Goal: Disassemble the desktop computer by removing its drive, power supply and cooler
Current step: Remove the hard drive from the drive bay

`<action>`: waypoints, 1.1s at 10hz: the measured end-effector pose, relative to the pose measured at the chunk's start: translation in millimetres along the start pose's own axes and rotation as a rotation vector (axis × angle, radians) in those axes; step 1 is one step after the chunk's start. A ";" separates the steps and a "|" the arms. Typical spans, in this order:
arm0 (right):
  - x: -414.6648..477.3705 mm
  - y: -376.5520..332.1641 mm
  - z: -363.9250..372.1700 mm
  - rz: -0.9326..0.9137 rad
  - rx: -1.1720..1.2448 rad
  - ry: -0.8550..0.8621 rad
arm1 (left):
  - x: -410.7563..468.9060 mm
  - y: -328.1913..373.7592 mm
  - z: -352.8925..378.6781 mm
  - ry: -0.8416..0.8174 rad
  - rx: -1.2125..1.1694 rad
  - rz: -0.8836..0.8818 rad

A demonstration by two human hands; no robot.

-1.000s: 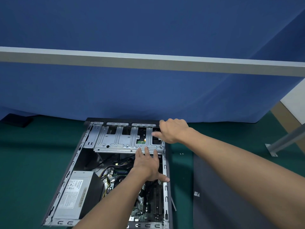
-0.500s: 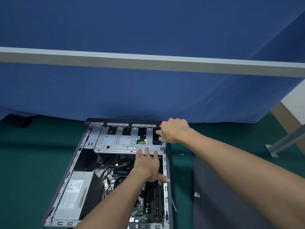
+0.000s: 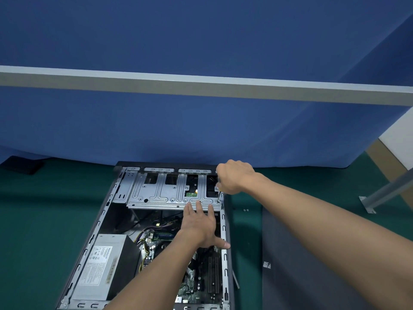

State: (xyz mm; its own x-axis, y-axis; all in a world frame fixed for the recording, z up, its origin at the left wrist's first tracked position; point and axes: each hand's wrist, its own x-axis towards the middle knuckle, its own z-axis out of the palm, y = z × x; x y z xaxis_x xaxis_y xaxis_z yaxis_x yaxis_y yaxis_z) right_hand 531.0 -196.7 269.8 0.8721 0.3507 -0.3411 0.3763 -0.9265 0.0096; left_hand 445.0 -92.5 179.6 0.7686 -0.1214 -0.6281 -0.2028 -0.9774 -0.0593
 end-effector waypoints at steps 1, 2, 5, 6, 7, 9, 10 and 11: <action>-1.8 0.2 -3.3 -0.007 0.058 -0.082 | 0.2 -0.1 0.2 0.002 0.000 0.000; 0.4 -2.4 -1.3 0.060 -0.004 -0.071 | 0.0 0.1 0.0 0.002 0.002 0.000; -3.0 -0.8 -5.5 0.022 0.090 -0.132 | -0.7 -0.1 -0.3 0.002 0.002 -0.003; -1.6 -1.8 -2.7 0.092 0.022 -0.106 | -1.0 0.5 -1.1 0.001 0.001 -0.003; -1.9 -3.1 2.3 0.075 -0.038 0.000 | -2.5 0.2 -1.2 0.000 -0.007 -0.001; -0.9 1.3 -1.9 0.009 0.090 -0.057 | -4.0 0.3 -2.1 -0.001 -0.020 0.003; -0.1 0.4 2.2 0.070 0.038 -0.038 | -4.1 0.2 -1.3 -0.003 -0.016 -0.002; -1.1 -0.5 5.5 0.078 -0.013 0.050 | -4.2 -0.2 -1.1 -0.002 -0.016 -0.002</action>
State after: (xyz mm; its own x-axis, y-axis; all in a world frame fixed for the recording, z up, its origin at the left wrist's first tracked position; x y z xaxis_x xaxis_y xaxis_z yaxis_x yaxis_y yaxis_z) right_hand 528.1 -197.4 265.0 0.9133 0.2841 -0.2917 0.3103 -0.9495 0.0466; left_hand 442.4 -92.0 183.2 0.7678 -0.1193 -0.6295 -0.1915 -0.9803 -0.0479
